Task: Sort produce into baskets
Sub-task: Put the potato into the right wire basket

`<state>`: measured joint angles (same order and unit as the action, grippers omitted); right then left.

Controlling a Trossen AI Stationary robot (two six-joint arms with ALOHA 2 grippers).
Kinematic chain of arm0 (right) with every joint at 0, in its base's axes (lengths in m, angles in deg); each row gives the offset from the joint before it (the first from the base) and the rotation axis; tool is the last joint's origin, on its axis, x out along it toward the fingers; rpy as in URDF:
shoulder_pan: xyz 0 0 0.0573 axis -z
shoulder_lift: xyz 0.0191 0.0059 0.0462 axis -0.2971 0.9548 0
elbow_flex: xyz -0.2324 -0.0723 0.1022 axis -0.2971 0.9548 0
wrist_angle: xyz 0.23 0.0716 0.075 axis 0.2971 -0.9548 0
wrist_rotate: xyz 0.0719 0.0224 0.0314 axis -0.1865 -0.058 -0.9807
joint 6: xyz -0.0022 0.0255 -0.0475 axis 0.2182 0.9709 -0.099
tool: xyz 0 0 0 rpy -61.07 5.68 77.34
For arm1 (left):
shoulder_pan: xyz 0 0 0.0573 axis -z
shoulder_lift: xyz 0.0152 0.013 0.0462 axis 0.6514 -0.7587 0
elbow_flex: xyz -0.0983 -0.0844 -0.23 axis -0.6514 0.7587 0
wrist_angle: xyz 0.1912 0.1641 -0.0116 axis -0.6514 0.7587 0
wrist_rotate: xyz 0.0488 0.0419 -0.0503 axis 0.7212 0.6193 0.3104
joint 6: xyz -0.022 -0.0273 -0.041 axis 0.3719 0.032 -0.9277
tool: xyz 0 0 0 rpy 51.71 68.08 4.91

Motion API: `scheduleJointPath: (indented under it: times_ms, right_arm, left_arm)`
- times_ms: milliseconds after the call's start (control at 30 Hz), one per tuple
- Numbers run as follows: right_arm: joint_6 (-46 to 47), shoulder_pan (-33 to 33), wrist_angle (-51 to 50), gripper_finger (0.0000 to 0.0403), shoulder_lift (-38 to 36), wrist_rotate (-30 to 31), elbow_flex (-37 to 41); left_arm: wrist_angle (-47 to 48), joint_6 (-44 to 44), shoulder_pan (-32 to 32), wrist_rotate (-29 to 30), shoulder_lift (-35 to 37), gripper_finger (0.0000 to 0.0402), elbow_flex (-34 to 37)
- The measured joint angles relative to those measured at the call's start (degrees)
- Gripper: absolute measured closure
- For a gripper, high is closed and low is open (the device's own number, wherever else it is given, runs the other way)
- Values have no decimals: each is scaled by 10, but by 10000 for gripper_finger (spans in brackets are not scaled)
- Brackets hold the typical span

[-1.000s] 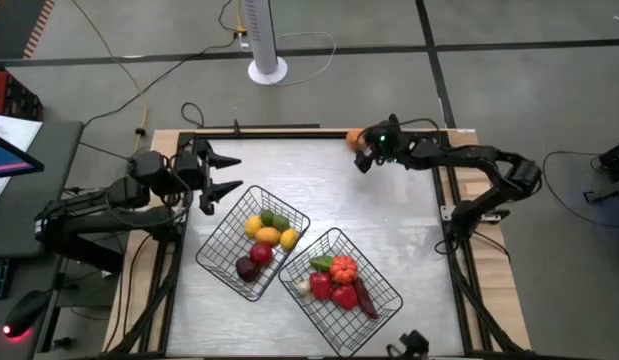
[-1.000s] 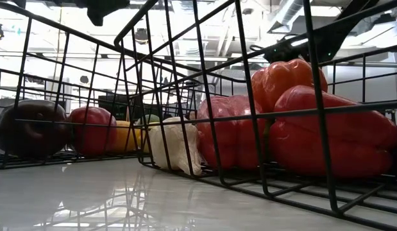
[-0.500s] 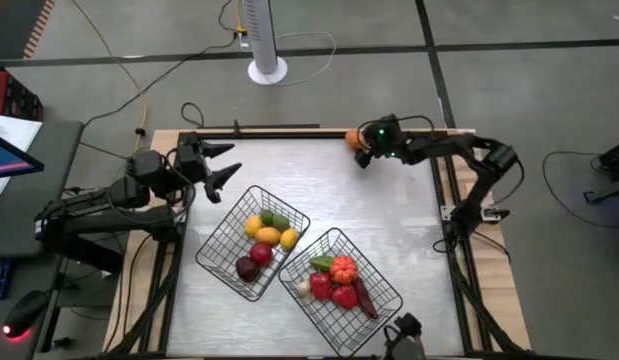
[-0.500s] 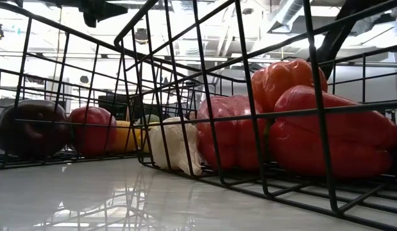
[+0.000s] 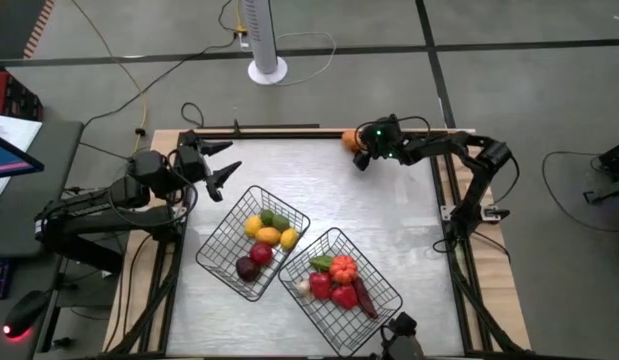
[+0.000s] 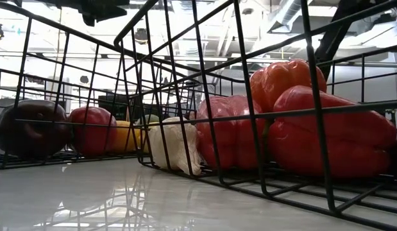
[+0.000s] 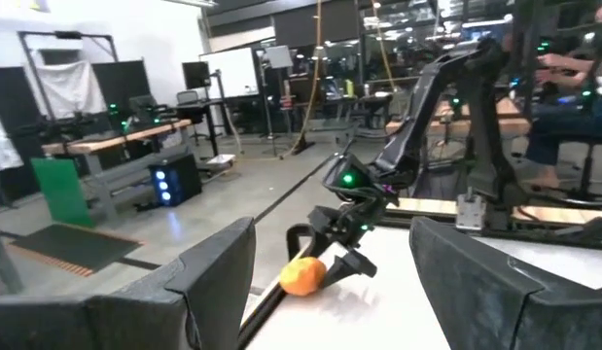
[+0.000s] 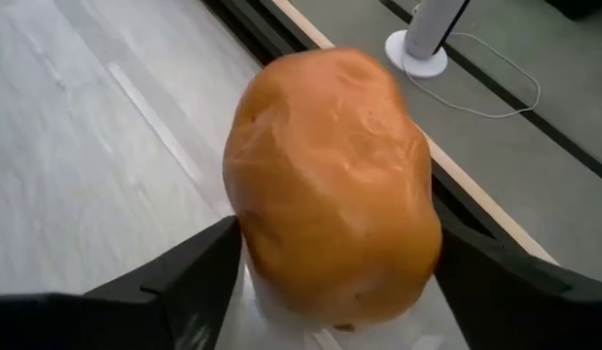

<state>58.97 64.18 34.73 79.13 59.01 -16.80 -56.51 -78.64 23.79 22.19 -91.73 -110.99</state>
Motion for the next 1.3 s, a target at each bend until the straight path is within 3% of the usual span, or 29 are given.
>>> scheduleJointPath:
  times_ms: [167,400,667,800,967,1133,1300]
  right_arm:
    - [-1,-3,-1,109,0,0,0]
    - [7,-20,-11,118,-3,3,-1]
    - [42,-90,-222,120,-108,-14,-18]
    - [67,-155,-337,121,-185,-38,-20]
    - [133,-256,-407,121,-304,-43,-26]
    - [222,-388,-415,121,-418,-45,-35]
    - [311,-531,-431,110,-450,-47,-35]
  left_arm:
    - [0,3,0,3,0,140,0]
    - [-3,3,0,3,0,140,0]
    - [-12,-1,0,-31,19,140,0]
    - [-19,-28,0,-61,19,140,0]
    - [-26,-56,0,-98,15,140,0]
    - [-26,-81,0,-135,15,140,0]
    - [-25,-89,0,-147,15,140,0]
